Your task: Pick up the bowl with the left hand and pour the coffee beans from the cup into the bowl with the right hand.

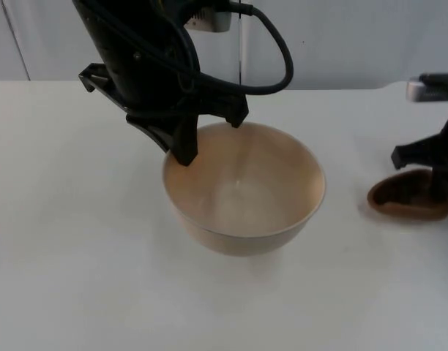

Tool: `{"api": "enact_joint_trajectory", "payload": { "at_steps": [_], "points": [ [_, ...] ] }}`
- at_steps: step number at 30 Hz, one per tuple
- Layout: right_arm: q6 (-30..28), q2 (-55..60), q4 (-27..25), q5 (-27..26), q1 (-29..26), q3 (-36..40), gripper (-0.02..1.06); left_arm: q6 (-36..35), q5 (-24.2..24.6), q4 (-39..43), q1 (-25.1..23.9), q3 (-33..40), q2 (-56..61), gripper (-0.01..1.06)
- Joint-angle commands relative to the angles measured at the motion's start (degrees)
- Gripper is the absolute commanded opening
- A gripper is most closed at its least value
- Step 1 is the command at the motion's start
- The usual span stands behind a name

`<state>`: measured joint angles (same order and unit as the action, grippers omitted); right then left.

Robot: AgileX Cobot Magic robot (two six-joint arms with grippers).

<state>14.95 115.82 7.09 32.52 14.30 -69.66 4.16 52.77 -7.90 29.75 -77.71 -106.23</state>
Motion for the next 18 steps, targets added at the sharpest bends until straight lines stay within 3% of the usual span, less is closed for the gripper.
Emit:
{"api": "enact_joint_trajectory", "payload": {
  "at_steps": [1,10,14,18],
  "points": [
    [-0.1,-3.0,0.3,0.7,0.3,0.1,0.0,0.2,-0.6,-0.6,0.2,-0.3,1.0,0.0],
    [-1.7,-10.6,0.3,6.6,0.3,-0.9,0.0,0.2,-0.6,-0.5,0.2,-0.3,1.0,0.0],
    [-4.2,-14.1,0.2,15.4,0.3,-5.2,0.0,0.2,-0.3,-0.5,0.2,-0.3,1.0,0.0],
    [-5.6,-15.8,0.2,20.7,0.3,-8.7,0.0,0.2,0.1,-0.4,0.2,-0.3,1.0,0.0]
  ]
}}
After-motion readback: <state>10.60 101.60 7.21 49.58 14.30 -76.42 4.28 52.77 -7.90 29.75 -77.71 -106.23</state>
